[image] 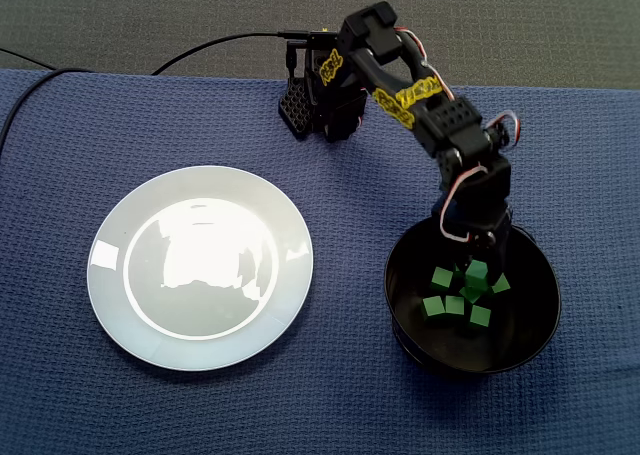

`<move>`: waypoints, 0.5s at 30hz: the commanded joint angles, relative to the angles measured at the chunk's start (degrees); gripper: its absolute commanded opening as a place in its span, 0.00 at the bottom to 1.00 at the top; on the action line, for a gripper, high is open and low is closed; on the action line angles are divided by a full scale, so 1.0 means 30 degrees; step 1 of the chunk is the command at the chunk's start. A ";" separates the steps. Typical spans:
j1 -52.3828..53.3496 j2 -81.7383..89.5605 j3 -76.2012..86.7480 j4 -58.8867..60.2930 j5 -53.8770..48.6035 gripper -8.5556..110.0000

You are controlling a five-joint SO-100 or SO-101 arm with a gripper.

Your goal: Pick up the items on the white plate and put them in the black container.

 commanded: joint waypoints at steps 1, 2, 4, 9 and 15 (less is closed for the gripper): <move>-0.0439 -0.0088 0.0527 -0.0791 0.0322 0.23; -0.0469 -0.0146 0.0615 -0.0791 0.0264 0.28; -0.0381 0.0117 0.0527 -0.0264 0.0146 0.34; 0.1143 0.4189 -0.1465 0.2812 -0.0381 0.28; 0.5156 1.0459 -0.1641 0.5654 -0.0732 0.07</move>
